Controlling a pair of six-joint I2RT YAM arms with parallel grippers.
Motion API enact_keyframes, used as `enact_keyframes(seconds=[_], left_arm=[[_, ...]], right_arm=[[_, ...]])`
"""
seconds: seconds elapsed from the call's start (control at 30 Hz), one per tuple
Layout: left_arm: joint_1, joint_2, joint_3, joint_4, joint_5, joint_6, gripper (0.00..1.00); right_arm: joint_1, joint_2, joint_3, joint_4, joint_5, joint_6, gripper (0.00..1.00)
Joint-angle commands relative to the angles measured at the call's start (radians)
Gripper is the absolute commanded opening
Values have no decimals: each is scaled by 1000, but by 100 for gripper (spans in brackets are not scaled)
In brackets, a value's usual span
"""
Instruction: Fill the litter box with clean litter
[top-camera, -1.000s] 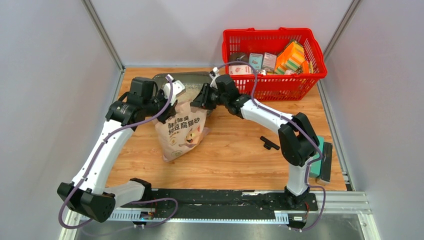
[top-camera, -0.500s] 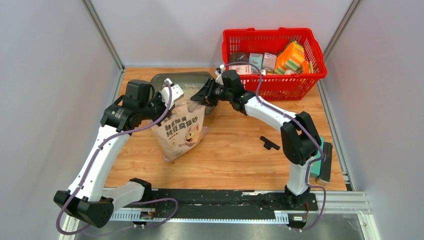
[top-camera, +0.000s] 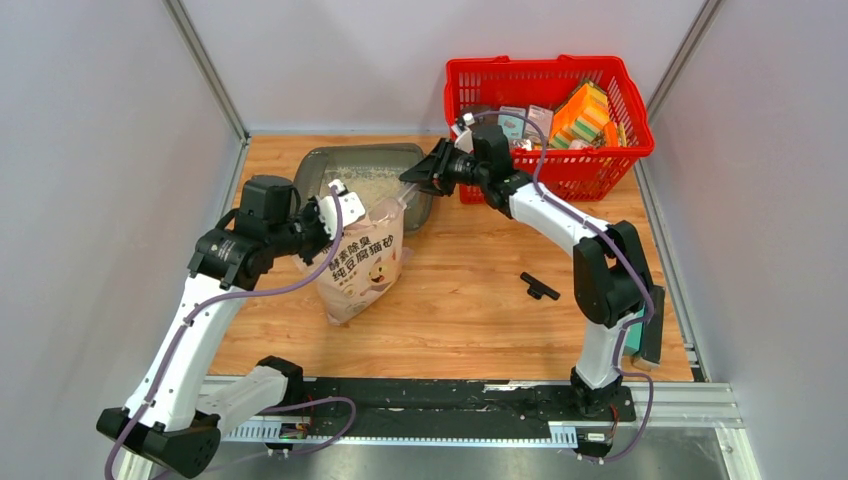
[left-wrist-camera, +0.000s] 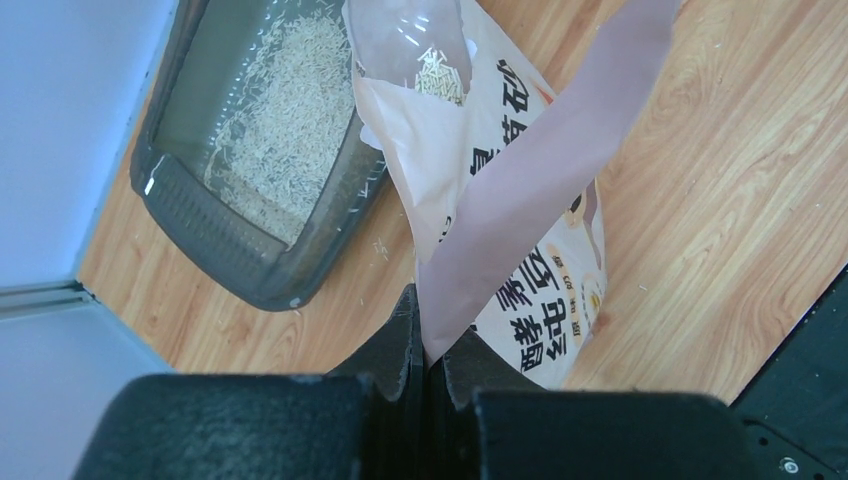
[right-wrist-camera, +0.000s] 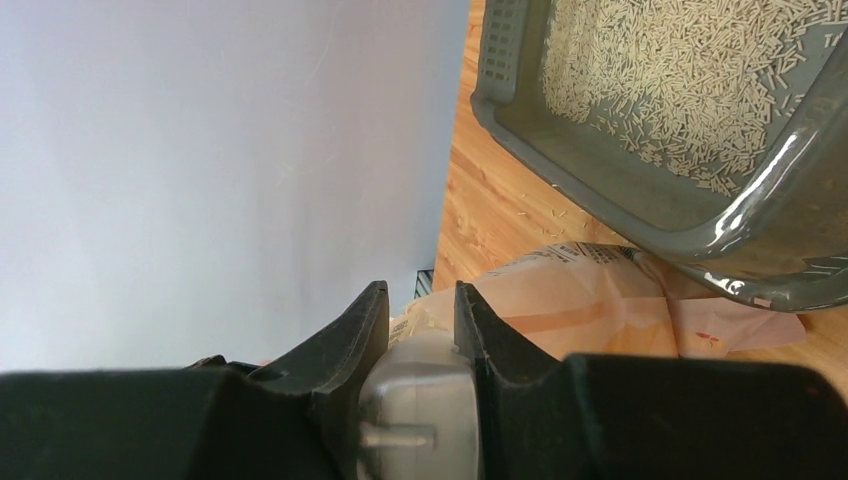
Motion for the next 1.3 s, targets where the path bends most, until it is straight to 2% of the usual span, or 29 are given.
enact_keyframes(seconds=[0.0, 0.17, 0.33, 0.53, 0.93, 1.27], left_arm=[[-1, -52, 23, 48, 44, 50, 0], [-1, -44, 14, 53, 43, 83, 0], [-1, -41, 5, 60, 47, 108, 0], [-1, -32, 20, 51, 41, 157, 0], [-1, -50, -6, 85, 35, 152, 0], [-1, -49, -11, 76, 20, 140, 0]], right_arm=[[-47, -49, 47, 25, 29, 23, 0], [-63, -52, 72, -7, 22, 60, 0], [-77, -37, 77, 164, -126, 86, 0], [-92, -24, 28, 272, -189, 138, 0], [-116, -26, -26, 248, -186, 173, 0], [-141, 6, 60, 275, -189, 215, 0]])
